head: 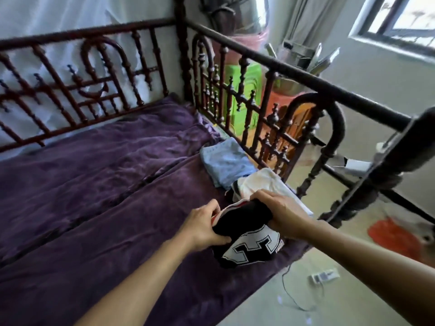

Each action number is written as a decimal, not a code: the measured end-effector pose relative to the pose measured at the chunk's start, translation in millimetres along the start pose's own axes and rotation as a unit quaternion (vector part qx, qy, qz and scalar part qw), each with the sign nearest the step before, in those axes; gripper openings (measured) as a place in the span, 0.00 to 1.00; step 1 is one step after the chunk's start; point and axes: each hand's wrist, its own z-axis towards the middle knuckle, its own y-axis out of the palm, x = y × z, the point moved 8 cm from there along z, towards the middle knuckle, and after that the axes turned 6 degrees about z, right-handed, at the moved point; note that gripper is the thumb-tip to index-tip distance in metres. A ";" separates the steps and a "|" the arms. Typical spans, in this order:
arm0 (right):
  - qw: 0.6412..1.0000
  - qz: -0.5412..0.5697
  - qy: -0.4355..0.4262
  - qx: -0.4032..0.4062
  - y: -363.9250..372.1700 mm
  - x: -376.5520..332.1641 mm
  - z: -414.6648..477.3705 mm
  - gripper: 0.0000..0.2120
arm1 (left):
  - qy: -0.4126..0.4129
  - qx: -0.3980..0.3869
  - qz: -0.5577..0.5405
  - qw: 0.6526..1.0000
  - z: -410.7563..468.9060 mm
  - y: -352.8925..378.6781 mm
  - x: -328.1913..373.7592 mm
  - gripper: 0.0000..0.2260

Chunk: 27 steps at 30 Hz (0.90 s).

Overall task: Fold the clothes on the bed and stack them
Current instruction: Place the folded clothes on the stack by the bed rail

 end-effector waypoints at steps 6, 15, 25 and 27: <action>0.997 -0.047 0.052 0.015 -38.8 69.5 4.3 0.23 | 0.035 -0.037 -0.072 0.996 68.3 18.8 46.2 0.25; 0.994 -0.078 0.038 0.064 -88.9 163.5 157.2 0.22 | 0.011 0.078 -0.047 0.996 235.7 -42.2 19.7 0.17; 0.987 -0.025 0.140 -0.076 11.4 326.4 296.5 0.25 | -0.138 0.003 -0.190 0.972 394.4 33.1 -106.2 0.19; 0.979 -0.014 0.169 -0.115 43.8 355.6 315.4 0.29 | -0.180 -0.005 -0.206 0.962 416.8 58.0 -139.4 0.21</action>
